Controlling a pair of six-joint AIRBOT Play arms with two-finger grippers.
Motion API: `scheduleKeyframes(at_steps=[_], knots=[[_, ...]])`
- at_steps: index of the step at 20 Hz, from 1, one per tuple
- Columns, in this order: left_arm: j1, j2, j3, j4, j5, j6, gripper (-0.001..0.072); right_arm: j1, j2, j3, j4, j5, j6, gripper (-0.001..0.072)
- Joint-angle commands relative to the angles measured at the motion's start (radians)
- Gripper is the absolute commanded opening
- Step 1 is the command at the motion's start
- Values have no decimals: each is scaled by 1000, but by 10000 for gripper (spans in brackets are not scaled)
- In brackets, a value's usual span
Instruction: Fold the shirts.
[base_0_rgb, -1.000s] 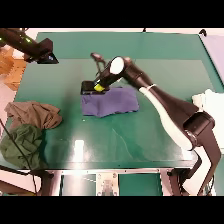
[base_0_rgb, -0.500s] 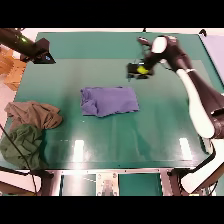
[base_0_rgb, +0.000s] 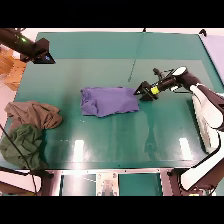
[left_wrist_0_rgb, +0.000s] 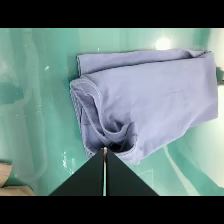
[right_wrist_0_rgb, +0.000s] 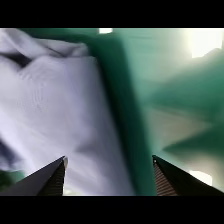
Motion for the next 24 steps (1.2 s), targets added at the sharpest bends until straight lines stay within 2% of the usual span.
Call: scheduleKeyframes(at_steps=[1,3,4,5,6,7,8,12,17,22,24], knots=[[0,0,0,-11,5,-1,25,48,-51,-43,221,-31,-133,606],[0,0,0,-14,4,-1,26,97,-52,-43,227,-69,-132,606],[0,0,0,-14,3,-1,26,113,-52,-35,227,-71,-132,578],[0,0,0,-13,3,0,26,124,-52,-19,228,-69,-132,339],[0,0,0,-14,3,0,26,129,-52,2,230,-62,-132,150],[0,0,0,-14,-2,0,26,128,-51,36,233,-42,-129,43],[0,0,0,-14,-10,0,25,121,-47,77,232,-20,-124,15],[0,0,0,-14,-31,0,25,1,41,286,229,14,-46,14],[0,0,0,-14,-23,0,25,-306,100,543,156,57,102,14],[0,0,0,-14,-12,0,26,-642,108,590,140,124,166,14],[0,0,0,-14,-1,0,26,-757,113,590,88,156,187,14]])
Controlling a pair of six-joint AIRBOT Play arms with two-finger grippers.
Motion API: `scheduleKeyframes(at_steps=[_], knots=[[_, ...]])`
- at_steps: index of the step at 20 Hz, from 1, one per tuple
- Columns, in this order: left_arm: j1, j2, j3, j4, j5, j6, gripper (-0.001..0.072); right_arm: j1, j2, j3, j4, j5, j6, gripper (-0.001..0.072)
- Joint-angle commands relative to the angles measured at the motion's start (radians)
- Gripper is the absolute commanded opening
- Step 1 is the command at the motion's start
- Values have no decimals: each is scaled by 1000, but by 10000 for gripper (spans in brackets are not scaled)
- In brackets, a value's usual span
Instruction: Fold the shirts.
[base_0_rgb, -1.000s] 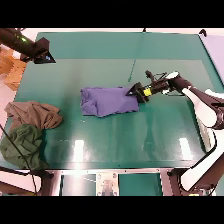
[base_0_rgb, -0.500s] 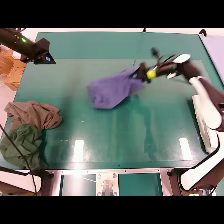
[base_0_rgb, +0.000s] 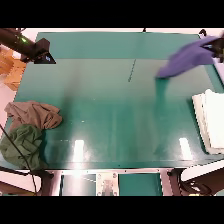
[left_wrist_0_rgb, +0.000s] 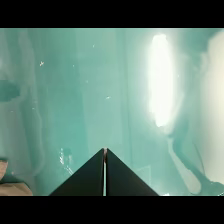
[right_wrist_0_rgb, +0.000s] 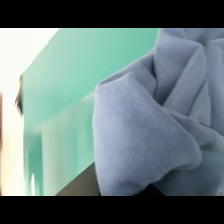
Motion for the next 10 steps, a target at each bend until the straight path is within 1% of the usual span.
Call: scheduleKeyframes(at_steps=[1,3,6,8,10], knots=[[0,0,0,0,15,0,26,-219,16,20,-91,54,61,14],[0,0,0,0,15,0,26,-315,41,20,-156,55,65,13],[0,0,0,0,14,0,26,-436,84,20,-171,57,74,13],[0,0,0,0,18,0,26,-485,115,19,-187,65,75,13],[0,0,0,0,20,0,26,-512,141,18,-257,109,92,13]])
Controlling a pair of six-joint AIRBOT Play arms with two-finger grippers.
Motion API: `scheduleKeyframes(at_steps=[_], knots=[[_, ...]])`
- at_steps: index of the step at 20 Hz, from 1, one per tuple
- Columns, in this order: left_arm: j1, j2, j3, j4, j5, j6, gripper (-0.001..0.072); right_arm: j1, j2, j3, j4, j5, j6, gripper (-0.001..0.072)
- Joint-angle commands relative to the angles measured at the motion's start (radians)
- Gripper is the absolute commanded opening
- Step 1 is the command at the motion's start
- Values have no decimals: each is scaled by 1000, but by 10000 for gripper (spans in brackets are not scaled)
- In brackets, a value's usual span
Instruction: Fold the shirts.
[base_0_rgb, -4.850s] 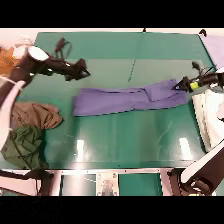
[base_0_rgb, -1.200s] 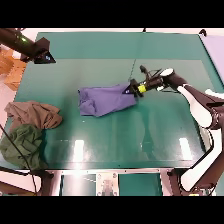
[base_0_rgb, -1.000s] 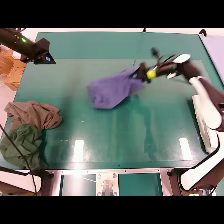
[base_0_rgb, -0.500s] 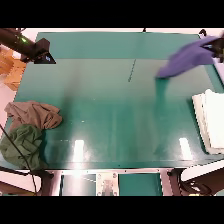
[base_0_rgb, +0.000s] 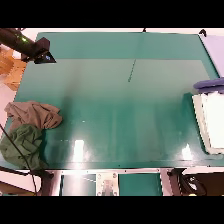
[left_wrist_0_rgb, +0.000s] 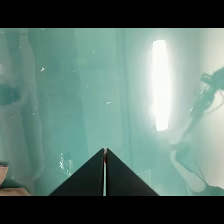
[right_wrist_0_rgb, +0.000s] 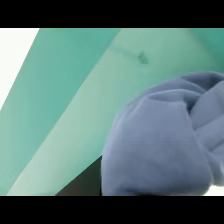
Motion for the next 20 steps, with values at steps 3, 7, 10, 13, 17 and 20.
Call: scheduleKeyframes(at_steps=[3,7,10,13,17,20], knots=[[0,0,0,0,2,0,26,-69,39,-25,-220,195,67,12],[0,0,0,-4,-14,3,25,-66,60,-141,-385,375,148,14],[0,0,0,-4,-24,3,26,-69,123,-294,-567,375,166,14],[0,0,0,-4,-23,4,26,-69,137,-430,-617,374,168,15],[0,0,0,-4,-22,4,26,-68,136,-560,-726,346,168,16],[0,0,0,-4,-22,3,26,-70,136,-618,-789,342,169,257]])
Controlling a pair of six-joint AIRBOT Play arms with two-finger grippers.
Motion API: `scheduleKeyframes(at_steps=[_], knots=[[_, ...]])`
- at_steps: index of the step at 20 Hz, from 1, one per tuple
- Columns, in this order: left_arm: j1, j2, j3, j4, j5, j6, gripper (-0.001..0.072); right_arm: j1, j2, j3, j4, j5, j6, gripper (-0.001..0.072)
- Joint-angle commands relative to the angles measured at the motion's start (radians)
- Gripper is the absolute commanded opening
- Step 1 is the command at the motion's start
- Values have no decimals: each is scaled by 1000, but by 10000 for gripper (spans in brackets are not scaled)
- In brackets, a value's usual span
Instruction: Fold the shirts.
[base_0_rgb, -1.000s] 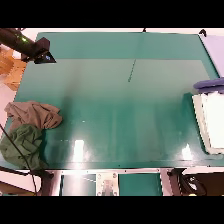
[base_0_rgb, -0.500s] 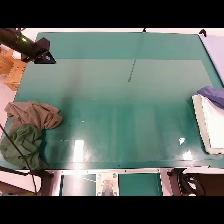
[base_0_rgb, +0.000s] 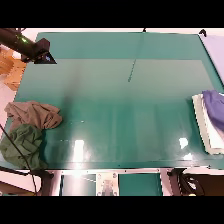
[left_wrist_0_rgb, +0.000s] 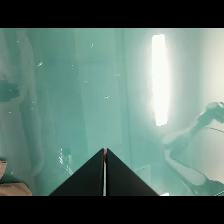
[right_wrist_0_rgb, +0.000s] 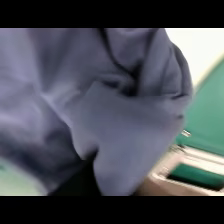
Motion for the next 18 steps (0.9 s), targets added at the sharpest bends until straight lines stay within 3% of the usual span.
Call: scheduleKeyframes(at_steps=[1,2,5,6,7,8,9,10,14,18], knots=[[0,0,0,0,0,0,25,-1,1,-71,-108,-10,4,400],[0,0,0,0,0,1,26,-1,2,-67,-137,-5,4,507],[0,0,0,0,4,1,26,3,1,18,-137,8,39,504],[0,0,0,0,12,0,26,13,1,73,-86,4,48,469],[0,0,0,0,26,1,26,34,1,141,-5,-18,48,375],[0,0,0,-3,46,1,26,66,2,208,76,-52,42,273],[0,0,0,-15,63,2,26,114,2,277,156,-90,12,90],[0,1,0,-33,80,11,25,171,3,332,204,-126,-21,16],[-10,35,-32,-40,108,-1,25,475,56,369,210,-278,-108,13],[-72,269,-373,-35,239,35,25,709,172,142,167,-355,-145,11]])
